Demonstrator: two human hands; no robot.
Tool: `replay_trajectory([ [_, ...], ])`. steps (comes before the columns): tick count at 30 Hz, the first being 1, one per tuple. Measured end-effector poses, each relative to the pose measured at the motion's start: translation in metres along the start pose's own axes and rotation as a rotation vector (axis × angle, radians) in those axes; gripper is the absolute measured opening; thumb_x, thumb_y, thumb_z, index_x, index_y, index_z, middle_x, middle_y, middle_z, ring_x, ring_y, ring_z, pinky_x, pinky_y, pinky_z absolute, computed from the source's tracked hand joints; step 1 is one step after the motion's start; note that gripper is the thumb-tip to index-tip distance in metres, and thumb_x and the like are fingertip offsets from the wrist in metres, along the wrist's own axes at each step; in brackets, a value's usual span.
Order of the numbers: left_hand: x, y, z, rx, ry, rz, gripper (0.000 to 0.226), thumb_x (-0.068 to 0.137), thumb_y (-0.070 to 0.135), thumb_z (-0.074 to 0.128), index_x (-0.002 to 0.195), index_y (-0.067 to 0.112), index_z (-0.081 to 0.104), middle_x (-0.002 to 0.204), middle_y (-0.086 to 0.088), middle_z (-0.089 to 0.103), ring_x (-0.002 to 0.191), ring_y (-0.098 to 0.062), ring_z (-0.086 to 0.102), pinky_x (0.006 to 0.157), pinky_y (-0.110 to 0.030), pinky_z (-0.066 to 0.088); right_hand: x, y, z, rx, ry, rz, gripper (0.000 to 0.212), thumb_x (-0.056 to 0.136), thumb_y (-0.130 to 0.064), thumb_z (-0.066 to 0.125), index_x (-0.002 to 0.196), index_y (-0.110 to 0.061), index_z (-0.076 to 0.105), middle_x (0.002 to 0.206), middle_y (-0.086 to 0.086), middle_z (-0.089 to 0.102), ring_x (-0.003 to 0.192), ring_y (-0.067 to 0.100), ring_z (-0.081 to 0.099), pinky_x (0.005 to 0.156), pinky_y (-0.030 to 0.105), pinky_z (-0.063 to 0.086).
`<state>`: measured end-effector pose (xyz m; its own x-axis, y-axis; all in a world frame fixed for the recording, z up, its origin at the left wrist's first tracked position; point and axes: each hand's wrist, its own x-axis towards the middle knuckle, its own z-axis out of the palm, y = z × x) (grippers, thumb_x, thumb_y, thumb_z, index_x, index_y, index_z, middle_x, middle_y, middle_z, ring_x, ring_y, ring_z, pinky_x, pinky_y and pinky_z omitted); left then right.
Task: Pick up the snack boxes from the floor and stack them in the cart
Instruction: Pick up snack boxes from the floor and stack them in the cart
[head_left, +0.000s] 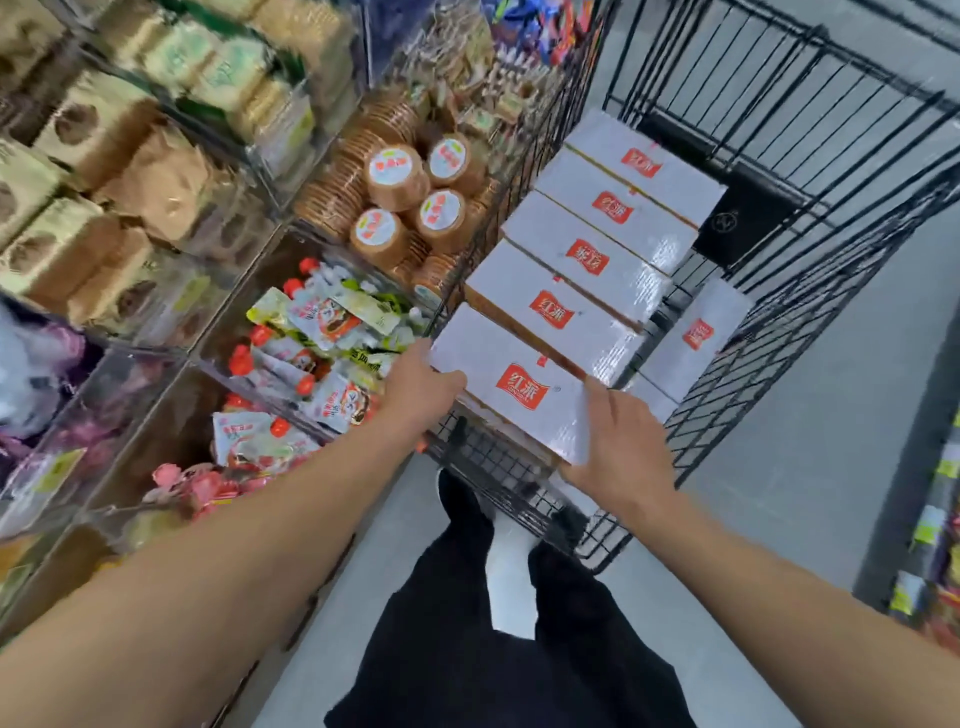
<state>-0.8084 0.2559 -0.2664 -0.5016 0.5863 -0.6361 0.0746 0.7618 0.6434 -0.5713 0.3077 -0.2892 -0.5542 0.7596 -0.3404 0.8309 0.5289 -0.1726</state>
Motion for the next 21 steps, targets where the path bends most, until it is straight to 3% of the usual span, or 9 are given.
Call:
replay_trajectory([
  [3, 0.020, 0.005, -0.002, 0.029, -0.059, 0.062, 0.038, 0.080, 0.018, 0.066, 0.116, 0.020, 0.053, 0.111, 0.003, 0.059, 0.098, -0.019, 0.058, 0.092, -0.042, 0.051, 0.023, -0.011, 0.010, -0.082, 0.010, 0.034, 0.119, 0.056, -0.059, 0.085, 0.145, -0.003, 0.031, 0.135, 0.014, 0.050, 0.126, 0.034, 0.046, 0.109, 0.047, 0.038],
  [7, 0.030, 0.002, 0.000, 0.013, -0.134, 0.122, 0.073, 0.075, 0.028, 0.071, 0.141, 0.027, 0.040, 0.142, 0.004, 0.041, 0.115, -0.014, 0.056, 0.094, -0.043, 0.053, 0.040, -0.021, 0.019, -0.163, 0.052, 0.053, 0.099, 0.056, -0.049, 0.088, 0.134, -0.003, 0.048, 0.126, 0.016, 0.054, 0.109, 0.037, 0.053, 0.091, 0.046, 0.044],
  [10, 0.025, 0.004, -0.001, 0.109, -0.159, 0.173, 0.072, 0.081, 0.021, 0.068, 0.145, 0.012, 0.036, 0.153, -0.001, 0.023, 0.136, -0.013, 0.031, 0.104, -0.020, 0.035, 0.039, -0.023, 0.024, -0.231, 0.077, 0.010, 0.084, 0.070, -0.046, 0.080, 0.137, -0.009, 0.047, 0.129, 0.014, 0.053, 0.107, 0.037, 0.053, 0.090, 0.045, 0.043],
  [13, 0.022, 0.001, -0.003, 0.186, -0.200, 0.179, 0.074, 0.085, 0.020, 0.067, 0.149, 0.012, 0.032, 0.162, -0.002, 0.005, 0.147, -0.018, 0.018, 0.113, -0.026, 0.027, 0.036, -0.023, 0.025, -0.252, 0.042, 0.013, 0.086, 0.071, -0.043, 0.079, 0.141, -0.011, 0.043, 0.131, 0.013, 0.052, 0.109, 0.036, 0.051, 0.091, 0.045, 0.041],
  [16, 0.016, -0.003, -0.006, 0.214, -0.192, 0.200, 0.073, 0.084, 0.023, 0.068, 0.148, 0.016, 0.035, 0.161, -0.003, 0.015, 0.145, -0.023, 0.026, 0.116, -0.041, 0.031, 0.036, -0.025, 0.016, -0.250, -0.023, -0.003, 0.093, 0.073, -0.046, 0.071, 0.149, -0.013, 0.030, 0.140, 0.012, 0.044, 0.121, 0.035, 0.044, 0.102, 0.045, 0.035],
  [19, 0.001, -0.005, -0.005, 0.237, -0.143, 0.190, 0.068, 0.087, 0.027, 0.064, 0.148, 0.019, 0.036, 0.153, -0.002, 0.036, 0.138, -0.021, 0.038, 0.107, -0.033, 0.036, 0.034, -0.022, 0.001, -0.261, -0.084, -0.092, 0.090, 0.083, -0.055, 0.057, 0.153, -0.018, 0.014, 0.151, 0.009, 0.032, 0.134, 0.033, 0.032, 0.110, 0.043, 0.026],
  [21, -0.012, -0.006, -0.003, 0.277, -0.099, 0.182, 0.065, 0.088, 0.032, 0.060, 0.148, 0.022, 0.037, 0.151, 0.001, 0.041, 0.135, -0.020, 0.043, 0.104, -0.033, 0.038, 0.035, -0.019, -0.009, -0.241, -0.110, -0.177, 0.085, 0.088, -0.057, 0.051, 0.153, -0.019, 0.014, 0.155, 0.008, 0.028, 0.138, 0.033, 0.029, 0.113, 0.044, 0.026],
])
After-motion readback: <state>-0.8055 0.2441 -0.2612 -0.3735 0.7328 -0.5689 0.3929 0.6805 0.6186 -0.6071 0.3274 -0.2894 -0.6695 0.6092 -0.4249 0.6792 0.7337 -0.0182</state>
